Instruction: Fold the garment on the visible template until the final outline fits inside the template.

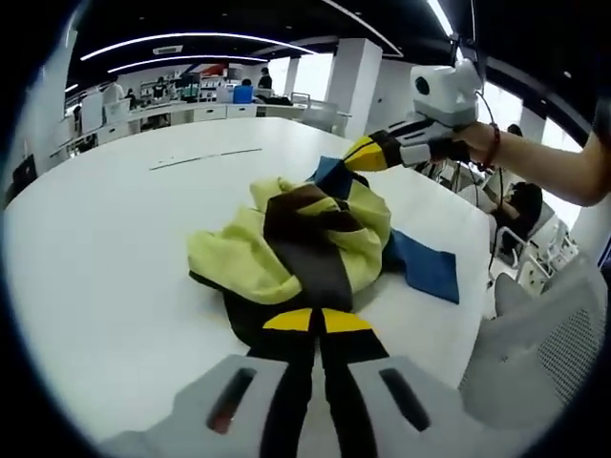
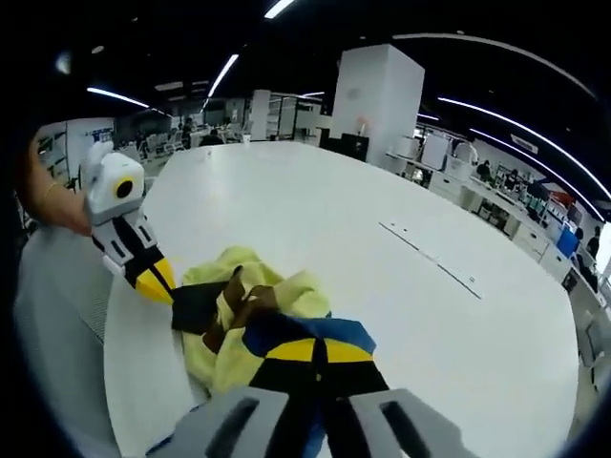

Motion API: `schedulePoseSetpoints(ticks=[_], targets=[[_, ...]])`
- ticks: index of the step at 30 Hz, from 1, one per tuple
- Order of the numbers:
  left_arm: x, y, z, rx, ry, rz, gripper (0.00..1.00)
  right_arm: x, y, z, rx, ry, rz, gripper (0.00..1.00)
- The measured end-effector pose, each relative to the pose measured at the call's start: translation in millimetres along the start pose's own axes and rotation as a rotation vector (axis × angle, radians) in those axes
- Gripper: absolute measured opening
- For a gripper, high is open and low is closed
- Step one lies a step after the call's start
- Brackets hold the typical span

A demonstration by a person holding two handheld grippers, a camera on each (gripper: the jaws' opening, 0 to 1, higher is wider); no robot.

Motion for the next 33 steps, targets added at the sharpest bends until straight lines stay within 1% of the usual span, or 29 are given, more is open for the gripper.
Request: schedulePoseSetpoints(ticks=[2, 4, 5, 9, 14, 17, 22, 28, 33], targets=[[-2.0, 1.9, -0.8, -0.009, -0.001, 0.003, 0.0, -2.1, -1.1, 1.6, 0.003, -0.006, -0.007, 0.0], [-6.3, 2.7, 1.7, -0.011, -0.015, 0.012, 0.0, -3.8, -2.5, 2.6, 0.001, -0.007, -0.016, 0.0], [-9.2, 3.7, 4.7, -0.008, -0.029, 0.024, 0.0, -4.9, -3.7, 3.4, -0.003, -0.01, -0.029, 0.0], [-18.2, 8.3, 14.7, 0.019, -0.054, 0.057, 0.0, -10.1, -6.5, 7.4, 0.0, -0.024, -0.044, 0.0], [-27.1, 16.0, 25.6, 0.025, -0.083, 0.087, 0.0, -17.5, -15.0, 12.3, 0.007, -0.04, -0.083, 0.0], [-33.1, 21.3, 33.6, 0.023, -0.106, 0.11, 0.0, -23.0, -20.2, 15.1, 0.019, -0.053, -0.097, 0.0], [-42.8, 30.9, 50.5, 0.029, -0.139, 0.146, 0.0, -30.7, -28.0, 17.4, 0.018, -0.052, -0.122, 0.0], [-45.6, 49.4, 72.3, 0.035, -0.169, 0.183, 0.0, -38.7, -41.4, 21.6, 0.034, -0.058, -0.159, 0.0], [-44.8, 59.3, 87.5, 0.055, -0.192, 0.196, 0.0, -41.6, -50.4, 22.6, 0.04, -0.055, -0.186, 0.0]])
Point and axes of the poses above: the point that each gripper's makers call its tool centre point, and the gripper's own axes: x roughly forward along the fingers, y roughly to its left, z roughly out of its top, the point moved 7 cm from there along -x, roughly backward along the fingers, and after that the axes turned 3 degrees about z, right-handed, at the moved point
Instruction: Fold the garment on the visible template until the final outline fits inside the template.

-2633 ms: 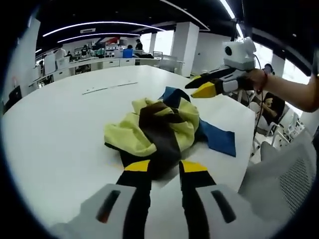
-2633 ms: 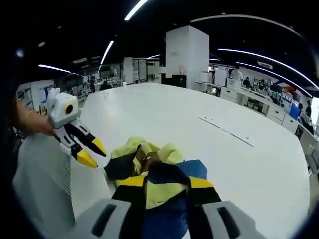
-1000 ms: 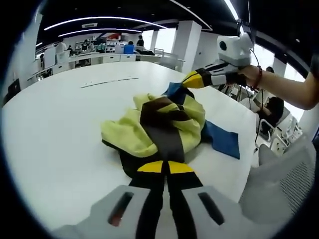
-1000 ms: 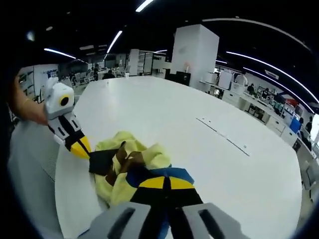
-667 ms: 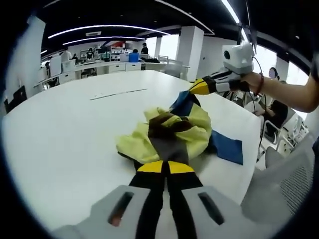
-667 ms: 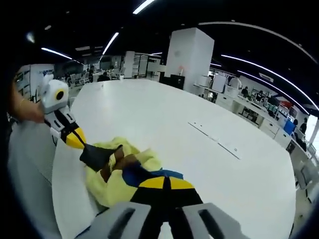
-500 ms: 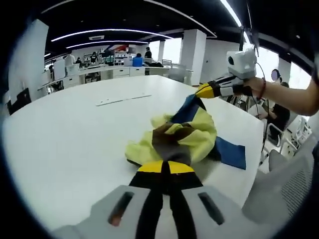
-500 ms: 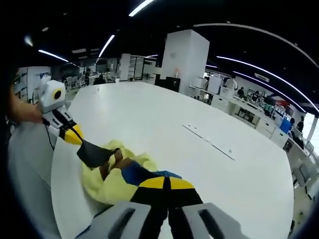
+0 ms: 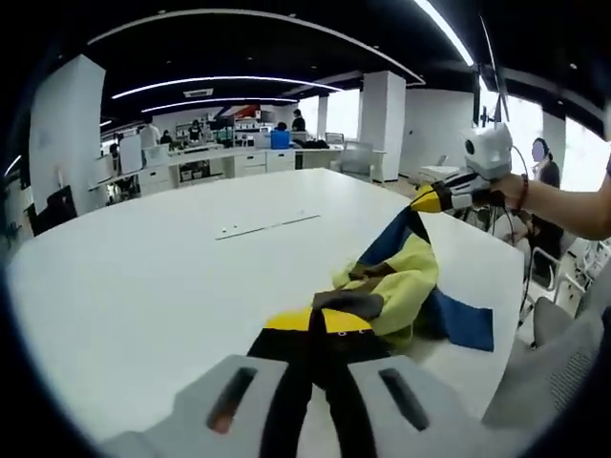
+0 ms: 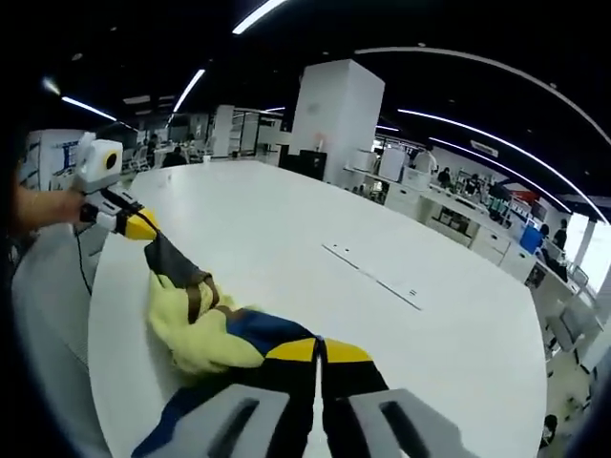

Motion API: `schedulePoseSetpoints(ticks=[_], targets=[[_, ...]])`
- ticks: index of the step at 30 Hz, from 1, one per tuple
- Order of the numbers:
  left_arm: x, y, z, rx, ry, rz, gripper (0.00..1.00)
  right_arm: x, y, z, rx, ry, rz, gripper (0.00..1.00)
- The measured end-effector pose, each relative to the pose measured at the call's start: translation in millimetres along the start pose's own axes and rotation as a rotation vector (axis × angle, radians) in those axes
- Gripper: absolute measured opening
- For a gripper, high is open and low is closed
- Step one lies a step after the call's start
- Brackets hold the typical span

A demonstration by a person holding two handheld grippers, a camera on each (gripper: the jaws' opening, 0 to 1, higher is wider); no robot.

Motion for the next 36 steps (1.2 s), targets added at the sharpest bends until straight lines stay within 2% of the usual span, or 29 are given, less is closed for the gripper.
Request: schedulePoseSetpoints(ticks=[12, 18, 22, 25, 28, 36], targets=[[17.4, 30.9, 34.2, 0.033, -0.04, 0.043, 0.0, 0.0, -22.8, 1.3, 0.044, 0.005, -0.065, 0.0], [31.7, 46.2, 45.8, 0.025, -0.065, 0.068, 0.0, -1.7, -40.7, 1.5, 0.106, -0.017, -0.106, 0.0], [48.2, 58.2, 49.3, 0.01, -0.073, 0.088, 0.0, 1.9, -50.6, 1.1, 0.165, -0.029, -0.114, 0.0], [62.3, 63.3, 49.3, 0.019, -0.058, 0.086, 0.0, 7.2, -59.7, -2.4, 0.189, -0.021, -0.13, 0.0], [76.0, 70.3, 48.9, -0.006, -0.057, 0.076, 0.0, 12.7, -67.2, -7.0, 0.23, -0.019, -0.137, 0.0], [116.5, 85.9, 44.1, 0.006, 0.006, 0.066, 0.0, 28.6, -87.7, -19.9, 0.292, -0.006, -0.162, 0.0]])
Point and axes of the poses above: the point that each gripper's makers call its tool centre point, and the gripper's own axes: x roughly forward along the fingers, y roughly to its left, z roughly out of its top, the point moved 7 cm from there along -x, roughly backward along the fingers, and after that the axes turned 3 degrees about z, right-handed, at the moved point
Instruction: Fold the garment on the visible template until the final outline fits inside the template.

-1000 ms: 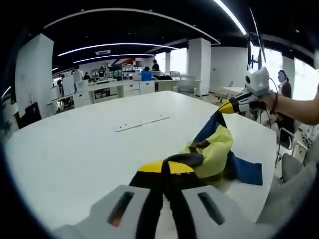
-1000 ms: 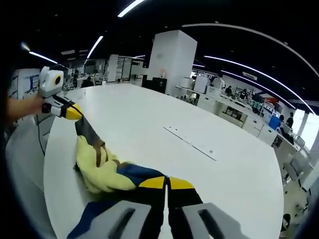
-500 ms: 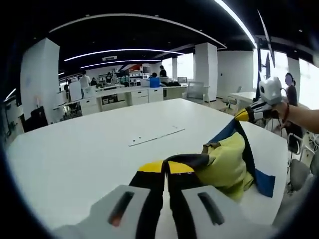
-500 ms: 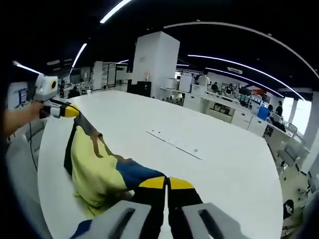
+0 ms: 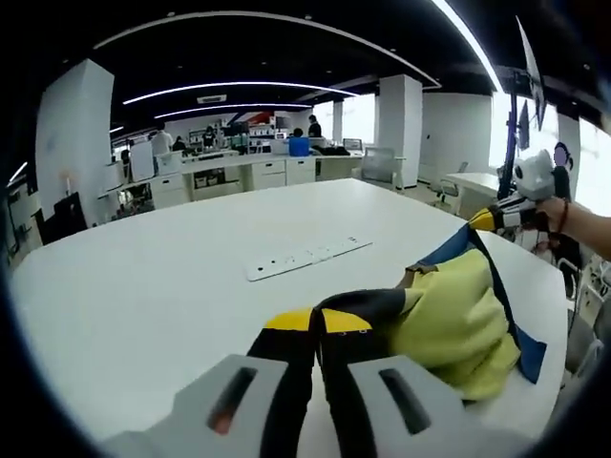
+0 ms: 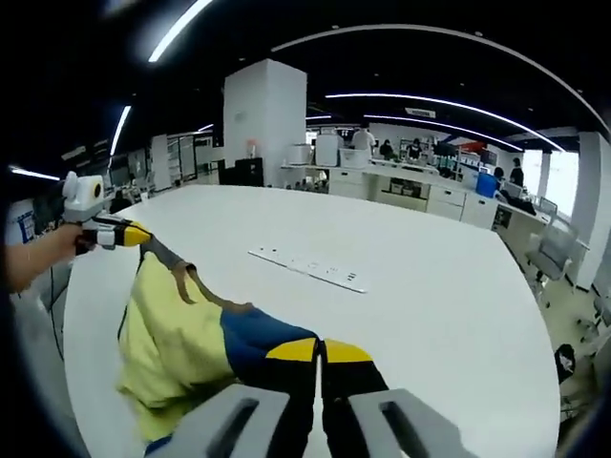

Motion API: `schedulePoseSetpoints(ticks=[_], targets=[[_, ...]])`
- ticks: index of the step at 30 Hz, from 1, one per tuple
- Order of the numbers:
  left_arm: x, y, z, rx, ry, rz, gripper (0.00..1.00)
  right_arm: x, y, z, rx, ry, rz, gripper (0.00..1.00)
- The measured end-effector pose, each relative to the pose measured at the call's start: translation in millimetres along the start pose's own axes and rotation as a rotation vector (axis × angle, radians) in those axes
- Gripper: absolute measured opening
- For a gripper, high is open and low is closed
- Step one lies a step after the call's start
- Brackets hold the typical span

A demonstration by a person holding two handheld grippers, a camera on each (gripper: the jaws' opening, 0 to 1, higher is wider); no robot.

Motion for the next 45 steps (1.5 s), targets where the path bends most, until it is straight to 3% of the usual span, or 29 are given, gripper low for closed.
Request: schedulePoseSetpoints(ticks=[9, 16, 20, 27, 45], targets=[[38.8, 6.4, -8.3, 0.02, 0.049, -0.019, 0.0, 23.4, -17.5, -7.0, 0.033, 0.037, -0.003, 0.0], [64.1, 11.5, -16.6, 0.104, 0.11, -0.015, 0.0, 38.4, -34.2, -13.2, 0.127, 0.041, -0.012, 0.0], [77.6, 12.2, -19.2, 0.101, 0.125, -0.024, 0.0, 45.4, -40.7, -18.3, 0.208, 0.028, -0.009, 0.0], [97.0, 11.9, -25.8, 0.109, 0.171, -0.019, 0.0, 57.5, -51.3, -26.7, 0.257, 0.039, -0.034, 0.0], [130.3, 24.4, -50.5, 0.146, 0.291, 0.007, 0.0, 84.8, -65.9, -43.1, 0.277, 0.098, -0.089, 0.0]])
Point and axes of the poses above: the point that each gripper's makers call its tool centre point, and the gripper's own axes: x roughly forward along the fingers, y roughly to its left, z roughly out of its top, the point moved 7 cm from there along -x, roughly backward along the fingers, and after that the axes turned 3 degrees about z, right-handed, at the moved point
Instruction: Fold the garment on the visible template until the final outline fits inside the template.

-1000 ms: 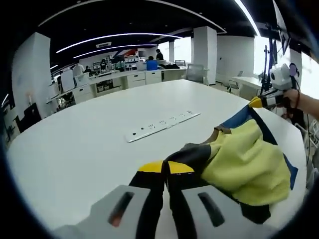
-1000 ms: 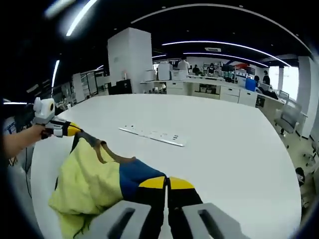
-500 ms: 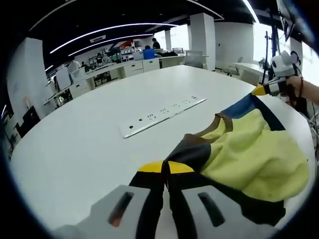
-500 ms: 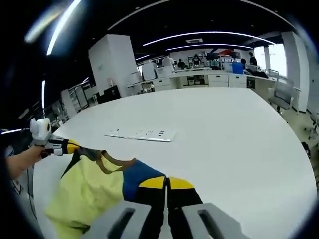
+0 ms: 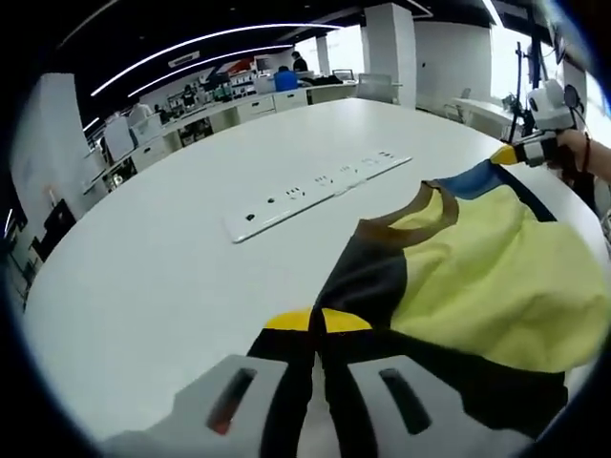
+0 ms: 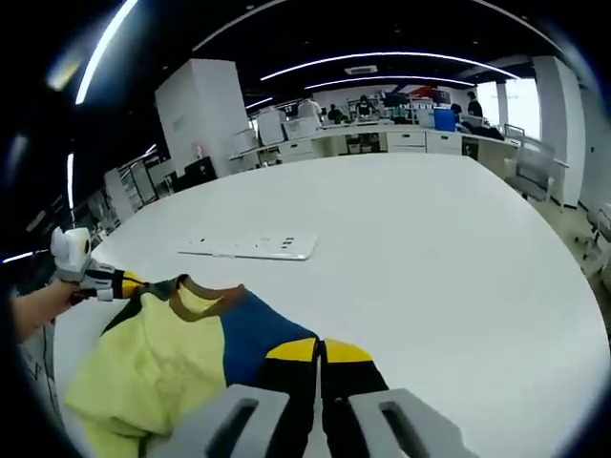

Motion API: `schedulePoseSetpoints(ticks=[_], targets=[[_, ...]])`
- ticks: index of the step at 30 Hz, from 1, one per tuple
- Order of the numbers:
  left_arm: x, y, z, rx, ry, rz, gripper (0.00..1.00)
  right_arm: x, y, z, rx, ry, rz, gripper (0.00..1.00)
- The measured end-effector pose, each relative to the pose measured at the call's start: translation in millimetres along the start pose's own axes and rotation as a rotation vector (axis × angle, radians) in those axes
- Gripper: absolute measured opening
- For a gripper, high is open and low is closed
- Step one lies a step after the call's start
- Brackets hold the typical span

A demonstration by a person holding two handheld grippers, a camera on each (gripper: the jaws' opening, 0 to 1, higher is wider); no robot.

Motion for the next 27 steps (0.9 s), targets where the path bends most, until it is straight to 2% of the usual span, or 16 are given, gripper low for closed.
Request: schedulePoseSetpoints(ticks=[11, 14, 17, 24, 27], targets=[[5.5, 1.1, 1.4, 0.018, 0.015, 0.016, 0.0, 3.2, -3.8, -3.0, -0.022, 0.03, -0.019, 0.0], [3.8, 3.4, 2.3, 0.006, 0.008, 0.031, 0.07, 3.6, -2.3, -3.3, -0.032, 0.031, -0.008, 0.0], [-2.6, 7.3, 4.8, -0.006, -0.006, 0.05, 0.18, 2.6, -0.1, -1.8, -0.028, 0.026, -0.006, 0.01], [-22.4, 13.3, 8.6, -0.089, -0.062, 0.06, 0.42, -5.0, 13.4, 4.2, -0.033, 0.018, 0.026, 0.33], [-32.4, 12.8, 7.6, -0.097, -0.072, 0.056, 0.5, -10.3, 21.1, 5.7, -0.042, 0.022, 0.05, 0.47]])
Point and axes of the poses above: the point that each gripper's makers call its tool centre point, and the gripper's own axes: x roughly forward along the fingers, y roughly to its left, z roughly out of its top, the point moved 7 cm from there along -x, roughly backward along the fingers, and after that the axes turned 3 degrees about z, right-handed, at the moved point
